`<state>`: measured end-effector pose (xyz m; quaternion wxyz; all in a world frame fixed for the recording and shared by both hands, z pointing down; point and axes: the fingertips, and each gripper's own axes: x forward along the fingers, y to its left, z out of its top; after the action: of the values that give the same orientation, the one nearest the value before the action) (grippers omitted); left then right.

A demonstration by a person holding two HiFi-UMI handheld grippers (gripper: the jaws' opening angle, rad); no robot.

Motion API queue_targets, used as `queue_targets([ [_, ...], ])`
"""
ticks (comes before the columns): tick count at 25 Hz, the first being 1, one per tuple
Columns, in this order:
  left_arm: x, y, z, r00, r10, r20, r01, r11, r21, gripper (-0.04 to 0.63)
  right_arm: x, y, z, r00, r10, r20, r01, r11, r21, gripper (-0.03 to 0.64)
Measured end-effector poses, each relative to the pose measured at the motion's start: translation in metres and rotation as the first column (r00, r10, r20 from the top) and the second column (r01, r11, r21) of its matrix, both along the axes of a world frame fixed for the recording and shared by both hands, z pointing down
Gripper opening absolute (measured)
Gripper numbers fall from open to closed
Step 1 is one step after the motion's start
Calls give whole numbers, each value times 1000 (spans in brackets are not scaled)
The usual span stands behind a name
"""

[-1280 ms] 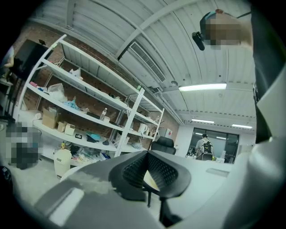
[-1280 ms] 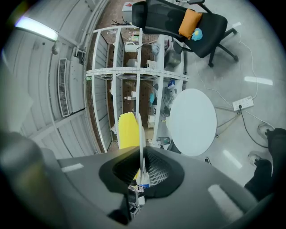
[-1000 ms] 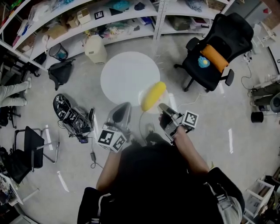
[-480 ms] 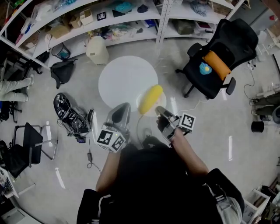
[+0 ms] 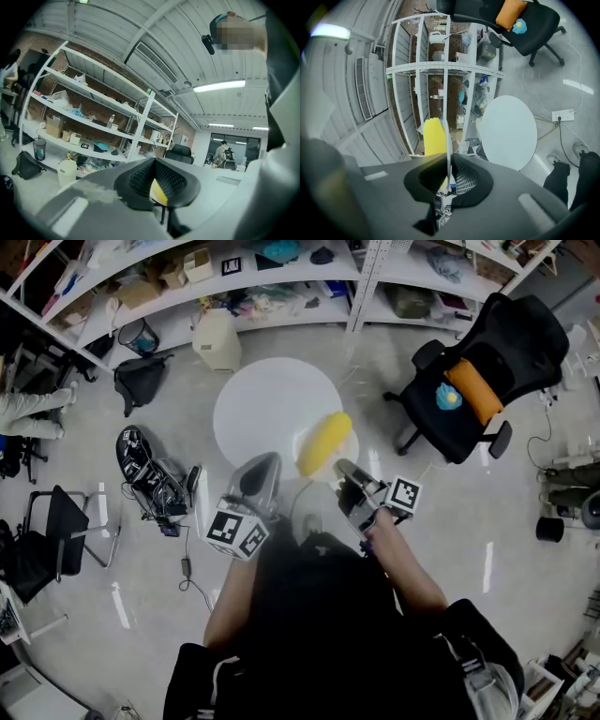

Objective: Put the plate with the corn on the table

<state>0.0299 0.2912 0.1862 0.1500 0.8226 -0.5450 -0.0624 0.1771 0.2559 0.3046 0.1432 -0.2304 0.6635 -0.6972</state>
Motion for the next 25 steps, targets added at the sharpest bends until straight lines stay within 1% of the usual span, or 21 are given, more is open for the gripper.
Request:
queue_targets([
  [4, -16, -17, -2, 1000, 2, 6, -2, 1000, 8, 3, -9, -12, 1, 1000, 5, -3, -5, 1000, -1, 31],
  [10, -36, -46, 0, 1000, 28, 0, -28, 1000, 5, 3, -23, -31, 5, 999, 36, -5, -36, 999, -7, 31],
  [15, -48, -69, 2, 998, 70, -6, -70, 998, 1, 3, -36, -47, 7, 998, 57, -22, -57, 998, -4, 31],
  [21, -65, -94, 6, 995, 95, -14, -96, 995, -14, 3, -50, -63, 11, 997, 80, -24, -80, 997, -13, 31],
  [25, -79, -110, 9, 991, 131, -11, -131, 991, -16, 3, -64, -74, 12, 995, 99, -25, -99, 995, -17, 31],
])
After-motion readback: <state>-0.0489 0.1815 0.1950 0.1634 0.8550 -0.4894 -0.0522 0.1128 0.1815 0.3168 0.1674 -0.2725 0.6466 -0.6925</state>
